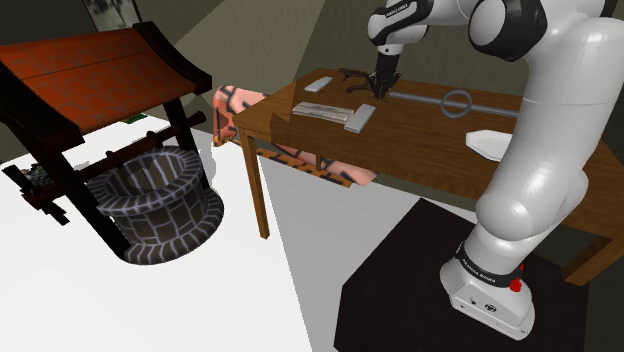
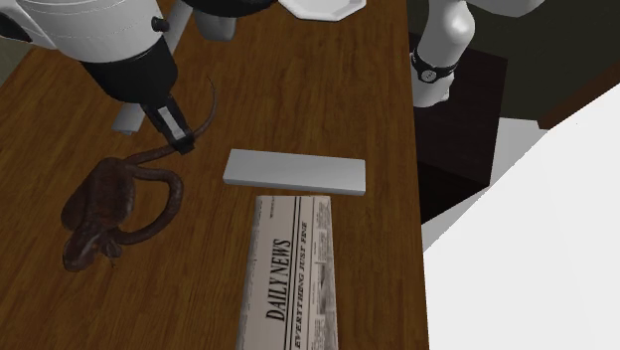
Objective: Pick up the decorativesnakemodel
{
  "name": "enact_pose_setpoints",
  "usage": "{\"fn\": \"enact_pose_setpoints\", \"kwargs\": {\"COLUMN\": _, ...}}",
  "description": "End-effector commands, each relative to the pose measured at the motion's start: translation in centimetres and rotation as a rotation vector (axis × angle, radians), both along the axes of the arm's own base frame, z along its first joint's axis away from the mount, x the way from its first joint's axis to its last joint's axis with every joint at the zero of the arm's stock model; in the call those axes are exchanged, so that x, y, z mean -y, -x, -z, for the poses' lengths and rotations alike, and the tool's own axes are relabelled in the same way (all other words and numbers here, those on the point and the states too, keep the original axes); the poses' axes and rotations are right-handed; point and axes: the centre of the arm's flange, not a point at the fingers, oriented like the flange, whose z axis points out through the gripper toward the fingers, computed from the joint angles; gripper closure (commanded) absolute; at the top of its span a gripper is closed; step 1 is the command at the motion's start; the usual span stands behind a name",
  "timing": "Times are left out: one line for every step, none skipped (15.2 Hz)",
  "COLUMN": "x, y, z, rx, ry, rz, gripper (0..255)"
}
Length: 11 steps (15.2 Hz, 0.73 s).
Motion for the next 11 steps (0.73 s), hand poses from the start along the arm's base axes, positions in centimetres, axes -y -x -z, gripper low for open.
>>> {"fn": "enact_pose_setpoints", "kwargs": {"x": 0.0, "y": 0.0, "z": -1.1, "rx": 0.000, "ry": 0.000, "rz": 0.000, "gripper": 255}}
{"fn": "enact_pose_setpoints", "kwargs": {"x": 0.0, "y": 0.0, "z": -1.7, "rx": 0.000, "ry": 0.000, "rz": 0.000, "gripper": 255}}
{"fn": "enact_pose_setpoints", "kwargs": {"x": 0.0, "y": 0.0, "z": -2.2, "rx": 0.000, "ry": 0.000, "rz": 0.000, "gripper": 255}}
{"fn": "enact_pose_setpoints", "kwargs": {"x": 0.0, "y": 0.0, "z": -2.7, "rx": 0.000, "ry": 0.000, "rz": 0.000, "gripper": 255}}
{"fn": "enact_pose_setpoints", "kwargs": {"x": 0.0, "y": 0.0, "z": -3.3, "rx": 0.000, "ry": 0.000, "rz": 0.000, "gripper": 255}}
{"fn": "enact_pose_setpoints", "kwargs": {"x": 0.0, "y": 0.0, "z": -3.8, "rx": 0.000, "ry": 0.000, "rz": 0.000, "gripper": 255}}
{"fn": "enact_pose_setpoints", "kwargs": {"x": 0.0, "y": 0.0, "z": -4.3, "rx": 0.000, "ry": 0.000, "rz": 0.000, "gripper": 255}}
{"fn": "enact_pose_setpoints", "kwargs": {"x": 0.0, "y": 0.0, "z": -4.8, "rx": 0.000, "ry": 0.000, "rz": 0.000, "gripper": 255}}
{"fn": "enact_pose_setpoints", "kwargs": {"x": 0.0, "y": 0.0, "z": -5.4, "rx": 0.000, "ry": 0.000, "rz": 0.000, "gripper": 255}}
{"fn": "enact_pose_setpoints", "kwargs": {"x": 0.0, "y": 0.0, "z": -5.4, "rx": 0.000, "ry": 0.000, "rz": 0.000, "gripper": 255}}
{"fn": "enact_pose_setpoints", "kwargs": {"x": 0.0, "y": 0.0, "z": -5.4, "rx": 0.000, "ry": 0.000, "rz": 0.000, "gripper": 255}}
